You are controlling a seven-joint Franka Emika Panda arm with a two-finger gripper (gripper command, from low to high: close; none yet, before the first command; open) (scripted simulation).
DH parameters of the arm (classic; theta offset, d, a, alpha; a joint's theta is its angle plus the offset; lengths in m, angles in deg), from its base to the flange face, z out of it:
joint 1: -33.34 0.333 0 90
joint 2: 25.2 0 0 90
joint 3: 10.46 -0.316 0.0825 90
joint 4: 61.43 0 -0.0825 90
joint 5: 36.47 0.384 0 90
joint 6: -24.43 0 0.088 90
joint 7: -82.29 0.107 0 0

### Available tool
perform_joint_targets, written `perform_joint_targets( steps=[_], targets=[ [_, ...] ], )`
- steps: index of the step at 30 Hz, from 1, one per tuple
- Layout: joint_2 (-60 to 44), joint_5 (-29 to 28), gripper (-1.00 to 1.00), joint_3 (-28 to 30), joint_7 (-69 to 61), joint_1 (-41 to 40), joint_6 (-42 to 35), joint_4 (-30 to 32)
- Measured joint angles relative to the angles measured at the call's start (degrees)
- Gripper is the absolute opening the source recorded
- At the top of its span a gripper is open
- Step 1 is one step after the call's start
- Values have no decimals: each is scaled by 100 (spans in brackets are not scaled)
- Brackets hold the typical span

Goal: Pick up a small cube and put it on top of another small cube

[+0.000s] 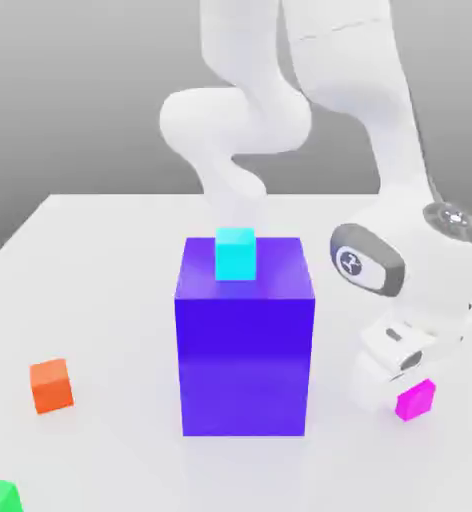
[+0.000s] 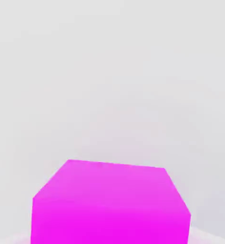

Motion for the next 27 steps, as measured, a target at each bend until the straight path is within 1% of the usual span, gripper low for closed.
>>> perform_joint_targets(
  steps=[7,11,12,15,16,18,21,27],
  targets=[
    [510,195,-100,-202,-130,-202,-81,87],
    [865,227,-100,-214,-128,-277,-87,118],
    [864,190,-100,-170,-130,-290,-161,39],
    [710,-261,-100,113,-208,-253,-394,-195],
    [709,-260,-100,112,-208,-254,-392,-194],
    [563,-802,-100,378,-366,-220,-571,-338],
    [442,-1364,-100,647,-628,-211,-783,-492],
    [390,-2142,-100,1000,-1342,-294,-1183,-764]
  ],
)
